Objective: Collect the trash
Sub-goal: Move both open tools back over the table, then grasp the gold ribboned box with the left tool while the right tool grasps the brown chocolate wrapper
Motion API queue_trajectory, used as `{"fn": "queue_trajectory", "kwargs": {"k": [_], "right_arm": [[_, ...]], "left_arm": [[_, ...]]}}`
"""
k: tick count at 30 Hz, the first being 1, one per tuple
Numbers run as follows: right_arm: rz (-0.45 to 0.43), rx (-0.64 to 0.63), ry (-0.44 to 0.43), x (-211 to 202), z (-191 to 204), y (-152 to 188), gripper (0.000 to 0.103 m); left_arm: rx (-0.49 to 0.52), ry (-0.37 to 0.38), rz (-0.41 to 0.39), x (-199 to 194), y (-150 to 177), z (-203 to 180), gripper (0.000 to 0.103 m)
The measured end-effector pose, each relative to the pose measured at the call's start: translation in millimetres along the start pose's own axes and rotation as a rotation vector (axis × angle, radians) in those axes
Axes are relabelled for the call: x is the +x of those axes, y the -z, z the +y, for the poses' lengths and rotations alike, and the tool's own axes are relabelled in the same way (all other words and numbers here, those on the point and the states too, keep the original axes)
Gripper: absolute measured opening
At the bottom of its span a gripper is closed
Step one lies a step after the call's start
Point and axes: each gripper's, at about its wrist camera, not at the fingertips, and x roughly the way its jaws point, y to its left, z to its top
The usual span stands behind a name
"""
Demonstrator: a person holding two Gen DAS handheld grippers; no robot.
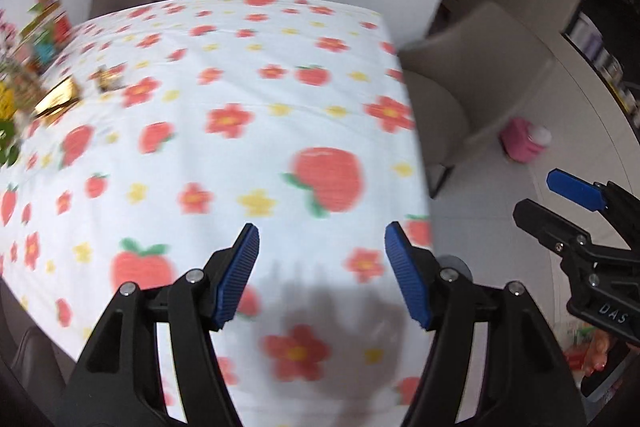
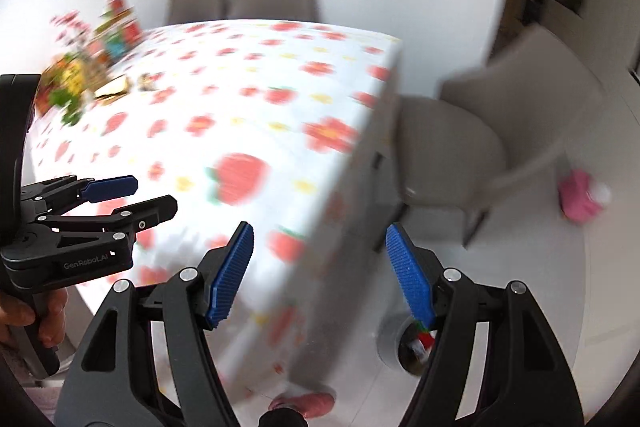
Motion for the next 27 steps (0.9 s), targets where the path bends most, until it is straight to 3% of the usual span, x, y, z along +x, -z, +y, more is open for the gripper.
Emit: {"fn": "queue_trajectory", "kwargs": {"k": [9, 16, 20, 27], "right_arm": [[-0.01, -0.109, -0.105, 59, 157, -80, 0.067], [0.009, -0.17, -0.179, 107, 263, -129, 0.067], [0.011, -0.215, -0.199, 126, 299, -155, 0.067], [0.006, -0.274, -0.207, 161, 324, -204, 0.067]], "left_arm": [[-0.118, -0.105, -0.02, -34, -18, 174, 0.066], [-0.192, -0.187, -0.02, -37, -35, 295, 0.067], [-0.219, -0.219, -0.04, -39, -49, 341, 0.067], [-0.212, -0.238, -0.078, -22, -92, 391, 0.067]]}}
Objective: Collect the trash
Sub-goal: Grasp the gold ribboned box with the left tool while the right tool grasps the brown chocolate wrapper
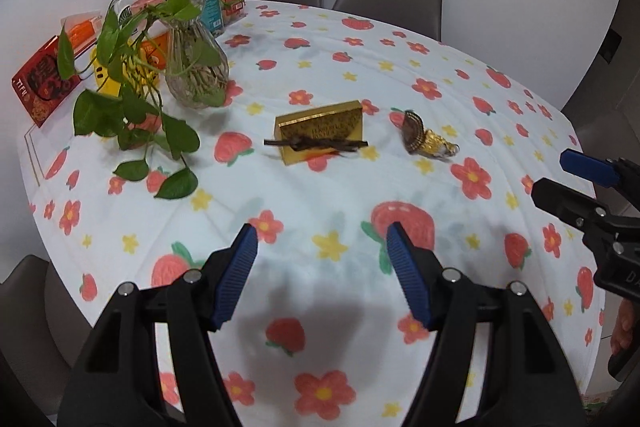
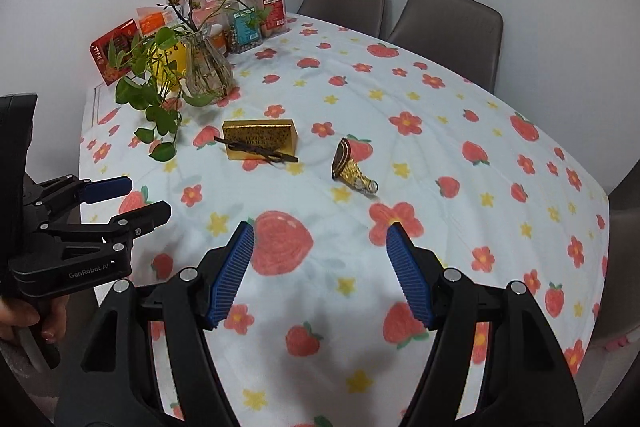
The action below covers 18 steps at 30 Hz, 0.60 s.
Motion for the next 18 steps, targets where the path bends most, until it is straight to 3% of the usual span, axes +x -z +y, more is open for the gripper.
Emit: {"fn": "queue_trajectory", "kwargs": {"k": [7, 13, 18], "right_arm": [[0.029, -0.036, -0.005, 56, -11, -37, 0.067], [0.062, -0.039, -0.012, 97, -21, -51, 0.066], [0.102, -0.033, -0.021, 127, -28, -54, 0.067]], "left_arm": [[0.051, -0.014, -0.022, 41, -48, 14, 0.067], [0.084, 0.0, 0.01, 91, -76, 23, 0.067], [0.094, 0.064, 0.061, 128, -88, 24, 0.067]]}}
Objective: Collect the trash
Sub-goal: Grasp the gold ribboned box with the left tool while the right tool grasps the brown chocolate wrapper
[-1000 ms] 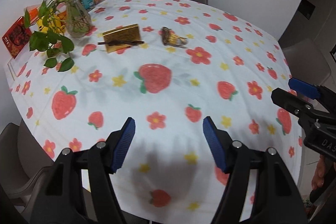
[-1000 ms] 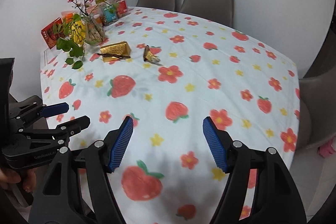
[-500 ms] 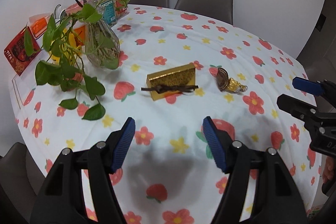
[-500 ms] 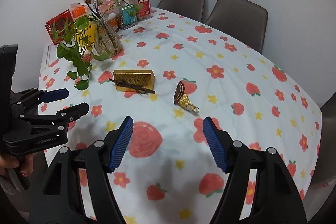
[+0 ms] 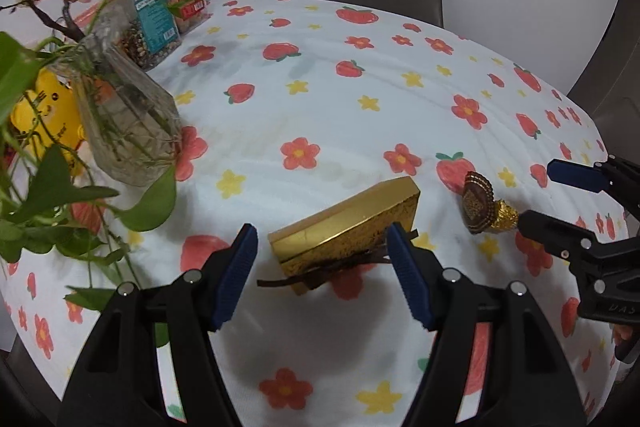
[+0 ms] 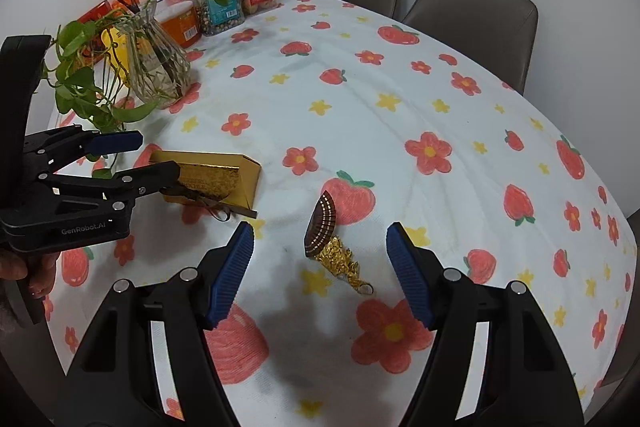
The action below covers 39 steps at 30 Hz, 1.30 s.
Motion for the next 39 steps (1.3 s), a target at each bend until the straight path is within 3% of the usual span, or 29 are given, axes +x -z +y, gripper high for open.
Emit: {"fn": "queue_trajectory", "kwargs": {"k": [8, 18, 20, 24, 26, 29, 39], "right_arm": [[0.062, -0.004, -0.019, 33, -3, -1, 0.064], [0.134, 0.008, -0.071, 51, 2, 6, 0.019], [0.132, 0.006, -0.072, 49, 4, 7, 0.016], [0.123, -0.005, -0.076, 43, 6, 6, 0.014], [0.116, -0.009, -0.075, 40, 8, 6, 0.014], [0.11, -0.007, -0.078, 35, 8, 8, 0.014], [0.106, 0.007, -0.085, 26, 8, 18, 0.014]], "left_arm": [[0.049, 0.019, 0.05, 34, 5, 2, 0.066], [0.116, 0.012, 0.049, 34, 1, -4, 0.062], [0.119, 0.027, 0.056, 32, 2, -6, 0.061], [0.114, 0.046, 0.06, 27, 8, -14, 0.056], [0.084, 0.066, 0.072, 24, 13, -14, 0.046], [0.055, 0.069, 0.08, 18, 21, -15, 0.043], [0.066, 0.076, 0.127, 12, 30, -34, 0.046]]}}
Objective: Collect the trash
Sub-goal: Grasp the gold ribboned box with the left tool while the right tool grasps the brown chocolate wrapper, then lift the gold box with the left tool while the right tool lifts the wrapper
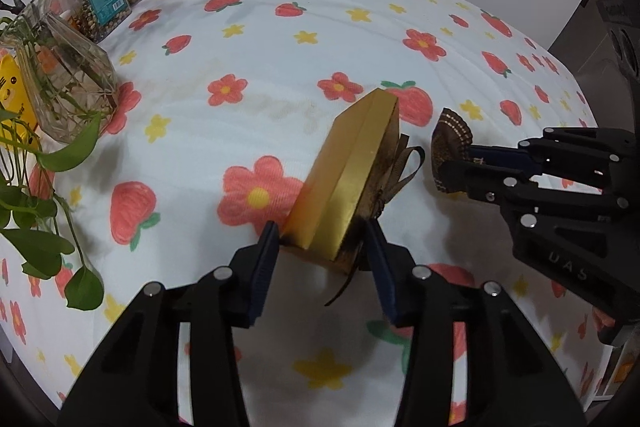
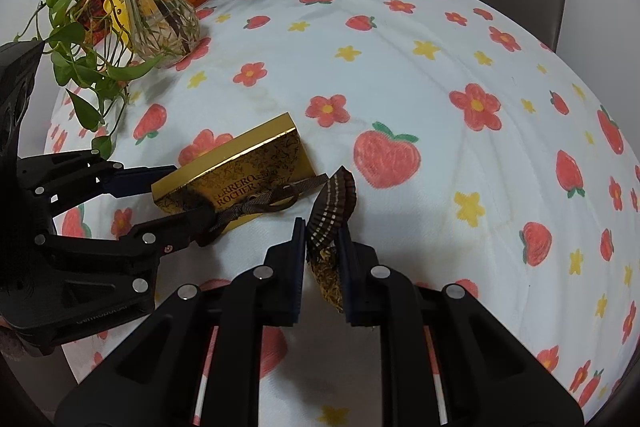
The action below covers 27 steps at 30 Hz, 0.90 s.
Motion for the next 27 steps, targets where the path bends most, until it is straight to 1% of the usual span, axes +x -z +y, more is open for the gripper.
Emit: {"fn": "queue_trajectory", "kwargs": {"k": [2, 5, 7, 9, 11, 16, 20, 27], "right_arm": [[-0.001, 0.001, 0.001, -2, 0, 2, 0.014], [0.001, 0.004, 0.004, -4, -1, 6, 0.014], [0.003, 0.007, 0.007, -4, -3, 8, 0.014], [0.003, 0.011, 0.009, -5, -5, 9, 0.014], [0.003, 0.014, 0.01, -6, -6, 10, 0.014], [-0.006, 0.016, 0.011, -8, -4, 9, 0.014], [-0.01, 0.013, 0.009, -10, -1, 10, 0.014], [-0.012, 0.008, -0.002, -13, 9, 14, 0.014]], "left_arm": [[-0.008, -0.007, 0.022, 4, 0, -3, 0.051], [-0.01, -0.038, 0.046, 12, 2, -6, 0.052], [-0.021, -0.059, 0.045, 16, 3, -7, 0.054], [-0.048, -0.059, 0.034, 15, 3, -7, 0.052], [-0.065, -0.042, 0.018, 13, 2, -8, 0.049], [-0.097, -0.039, -0.007, 6, 6, -11, 0.045], [-0.12, -0.035, -0.011, -2, 16, -9, 0.042], [-0.158, -0.031, -0.01, -13, 37, -3, 0.041]]}}
